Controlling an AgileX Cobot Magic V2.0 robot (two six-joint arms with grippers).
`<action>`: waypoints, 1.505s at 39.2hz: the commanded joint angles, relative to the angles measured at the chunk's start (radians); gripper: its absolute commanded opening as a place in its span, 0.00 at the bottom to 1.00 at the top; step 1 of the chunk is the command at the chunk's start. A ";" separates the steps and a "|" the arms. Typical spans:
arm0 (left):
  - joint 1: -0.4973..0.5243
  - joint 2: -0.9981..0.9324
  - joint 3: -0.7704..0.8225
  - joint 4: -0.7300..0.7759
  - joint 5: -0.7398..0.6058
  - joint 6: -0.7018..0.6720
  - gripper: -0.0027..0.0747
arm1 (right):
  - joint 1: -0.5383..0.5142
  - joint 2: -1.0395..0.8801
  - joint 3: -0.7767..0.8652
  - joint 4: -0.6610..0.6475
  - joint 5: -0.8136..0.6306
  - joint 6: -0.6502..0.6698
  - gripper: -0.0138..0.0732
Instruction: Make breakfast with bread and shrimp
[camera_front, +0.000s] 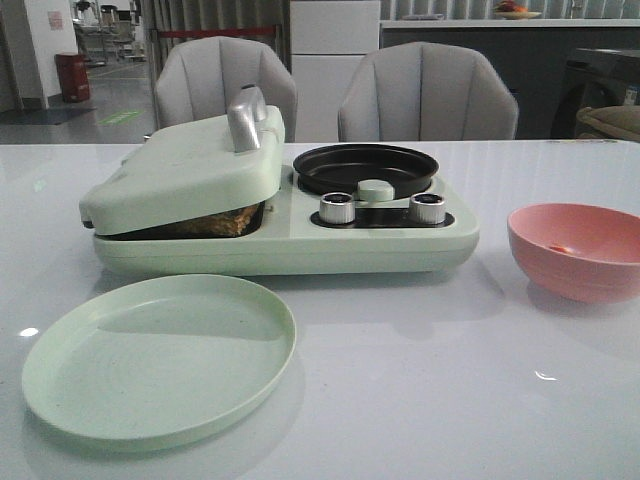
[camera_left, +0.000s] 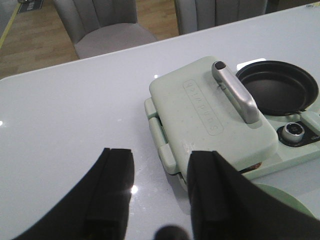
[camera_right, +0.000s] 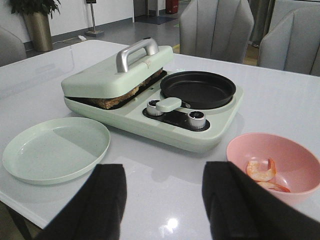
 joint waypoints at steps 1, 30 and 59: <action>-0.005 -0.096 0.056 -0.020 -0.109 -0.012 0.46 | -0.004 0.010 -0.024 0.000 -0.086 -0.010 0.69; -0.005 -0.756 0.551 -0.068 -0.172 -0.012 0.46 | -0.004 0.010 -0.024 0.000 -0.086 -0.010 0.69; -0.005 -0.759 0.562 -0.072 -0.181 -0.012 0.18 | -0.004 0.010 -0.024 0.000 -0.169 -0.010 0.69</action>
